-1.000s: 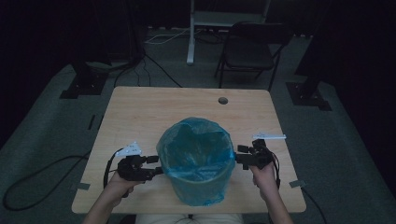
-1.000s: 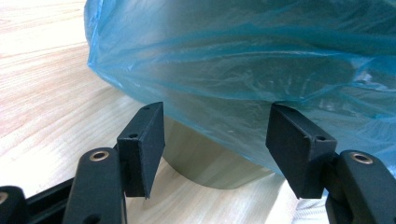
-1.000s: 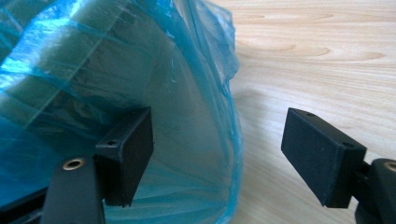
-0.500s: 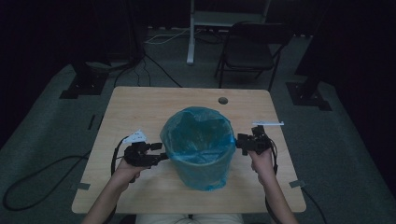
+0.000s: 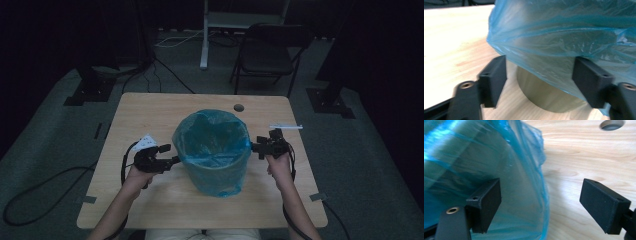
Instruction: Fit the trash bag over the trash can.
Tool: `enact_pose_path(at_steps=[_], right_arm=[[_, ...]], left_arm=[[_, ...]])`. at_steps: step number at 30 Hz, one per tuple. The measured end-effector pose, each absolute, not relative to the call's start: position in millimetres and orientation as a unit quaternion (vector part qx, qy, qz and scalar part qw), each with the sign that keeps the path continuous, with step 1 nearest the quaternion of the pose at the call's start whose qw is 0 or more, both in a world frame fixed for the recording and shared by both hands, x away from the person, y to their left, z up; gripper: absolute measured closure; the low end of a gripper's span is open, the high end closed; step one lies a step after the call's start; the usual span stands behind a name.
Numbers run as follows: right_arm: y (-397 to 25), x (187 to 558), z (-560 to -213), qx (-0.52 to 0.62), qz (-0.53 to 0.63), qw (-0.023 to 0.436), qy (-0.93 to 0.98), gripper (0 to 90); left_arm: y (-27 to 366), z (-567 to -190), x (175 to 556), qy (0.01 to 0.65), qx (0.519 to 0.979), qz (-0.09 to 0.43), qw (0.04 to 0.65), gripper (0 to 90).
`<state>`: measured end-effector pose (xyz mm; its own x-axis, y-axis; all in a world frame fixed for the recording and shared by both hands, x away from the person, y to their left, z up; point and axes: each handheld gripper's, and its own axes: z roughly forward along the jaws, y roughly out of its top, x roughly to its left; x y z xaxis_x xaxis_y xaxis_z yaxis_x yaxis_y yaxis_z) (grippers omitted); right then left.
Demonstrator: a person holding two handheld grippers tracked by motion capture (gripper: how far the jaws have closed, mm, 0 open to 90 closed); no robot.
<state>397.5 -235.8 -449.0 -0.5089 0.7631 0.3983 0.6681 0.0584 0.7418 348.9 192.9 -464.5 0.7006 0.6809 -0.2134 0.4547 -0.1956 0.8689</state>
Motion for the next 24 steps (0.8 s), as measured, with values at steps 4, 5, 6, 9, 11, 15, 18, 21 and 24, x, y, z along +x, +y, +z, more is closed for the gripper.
enact_pose_path(at_steps=[4, 5, 6, 9, 11, 15, 18, 21, 24], right_arm=[[-239.1, 396.3, -446.7, 0.499, 0.475, 0.092, 0.719, 16.3], [-239.1, 396.3, -446.7, 0.499, 0.475, 0.092, 0.719, 16.3], [-239.9, 395.2, -444.3, 0.490, 0.491, 0.101, 0.713, 14.2], [-239.7, 393.8, -442.3, 0.482, 0.501, 0.113, 0.710, 14.2], [-239.3, 393.3, -441.6, 0.474, 0.510, 0.120, 0.708, 14.2], [-236.5, 393.8, -442.3, 0.459, 0.512, 0.120, 0.716, 14.2], [-234.1, 392.4, -442.9, 0.452, 0.513, 0.120, 0.720, 14.2], [-236.3, 392.2, -445.0, 0.461, 0.515, 0.120, 0.713, 14.2], [-238.9, 392.0, -447.5, 0.466, 0.517, 0.120, 0.708, 14.2]], left_arm=[[192.3, -462.5, 347.4, 0.384, 0.763, 0.146, 0.499, 17.2], [191.3, -461.7, 346.1, 0.385, 0.760, 0.163, 0.498, 17.2], [188.8, -460.3, 345.3, 0.381, 0.765, 0.188, 0.484, 7.2], [186.1, -458.9, 343.5, 0.374, 0.765, 0.205, 0.482, 6.7], [184.5, -458.2, 342.8, 0.367, 0.764, 0.212, 0.486, 6.7], [186.3, -458.4, 344.4, 0.368, 0.754, 0.205, 0.504, 6.8], [187.2, -459.5, 345.3, 0.372, 0.752, 0.208, 0.503, 6.8], [188.4, -461.5, 346.7, 0.375, 0.754, 0.204, 0.499, 6.9], [191.3, -464.2, 347.5, 0.376, 0.754, 0.197, 0.502, 6.9]])
